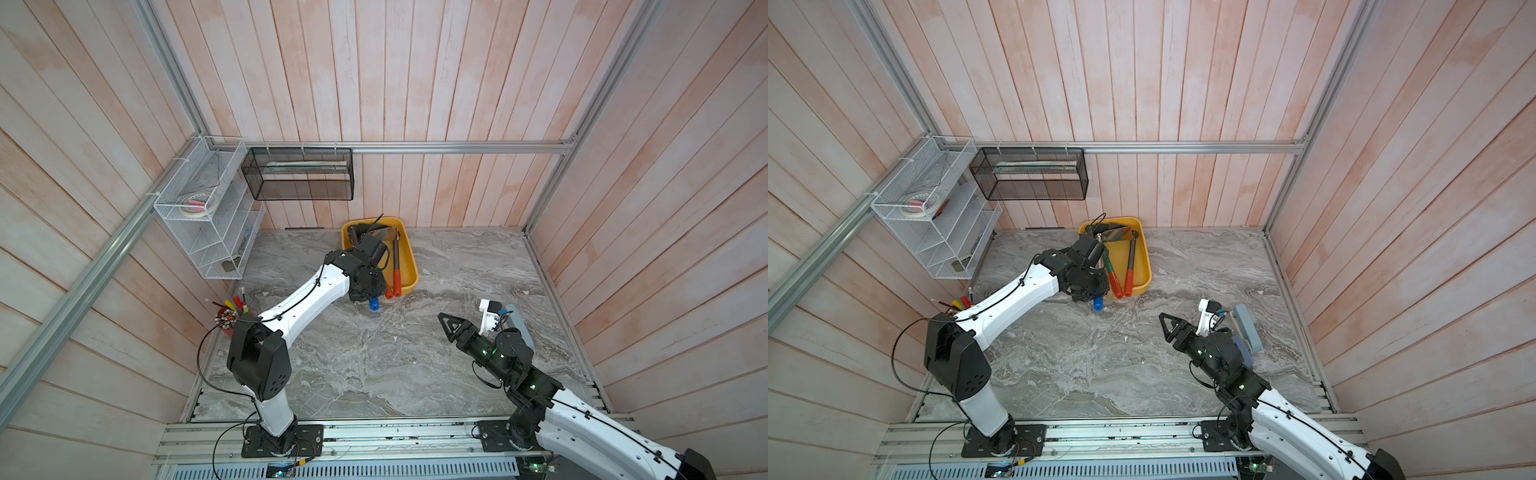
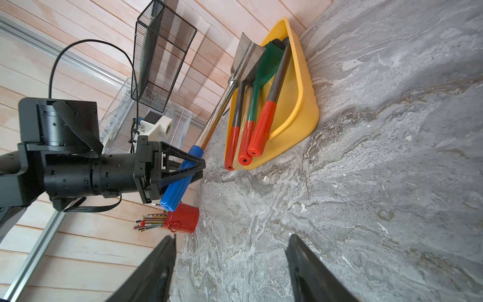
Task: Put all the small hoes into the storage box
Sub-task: Place the hoe in the storage box.
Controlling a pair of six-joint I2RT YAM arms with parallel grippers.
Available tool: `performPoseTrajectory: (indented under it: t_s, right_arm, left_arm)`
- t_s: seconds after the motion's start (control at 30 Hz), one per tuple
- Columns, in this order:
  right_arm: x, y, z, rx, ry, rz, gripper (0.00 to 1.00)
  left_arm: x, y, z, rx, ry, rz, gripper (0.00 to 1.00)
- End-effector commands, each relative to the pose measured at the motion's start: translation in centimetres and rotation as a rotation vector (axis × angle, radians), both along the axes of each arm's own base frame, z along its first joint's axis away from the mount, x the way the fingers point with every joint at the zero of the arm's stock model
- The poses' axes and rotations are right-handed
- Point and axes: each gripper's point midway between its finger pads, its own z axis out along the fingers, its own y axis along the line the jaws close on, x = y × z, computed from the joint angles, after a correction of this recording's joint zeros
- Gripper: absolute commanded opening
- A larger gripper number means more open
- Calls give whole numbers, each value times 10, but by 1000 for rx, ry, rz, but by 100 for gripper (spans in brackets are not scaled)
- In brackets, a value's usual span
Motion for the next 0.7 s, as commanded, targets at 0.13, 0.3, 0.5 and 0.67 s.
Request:
performPoseTrajectory:
  t_s: [0.13,0.3,0.5,0.67]
  right_arm:
    - [0,-6,-3,-4,2,-23,70]
    - [0,-8,-1,-4,-3,-28,70]
    - [-1,-10,-1,-2,-4,-33,70]
    - [-1,-12,0,-5,-5,-39,70]
  left_arm:
    - [30,-6,15,-3,-78,64,0]
    - [39,-8,15,-17,-78,90,0]
    - [51,-13,14,-45,-67,108,0]
    - [61,-17,10,-51,-57,117,0]
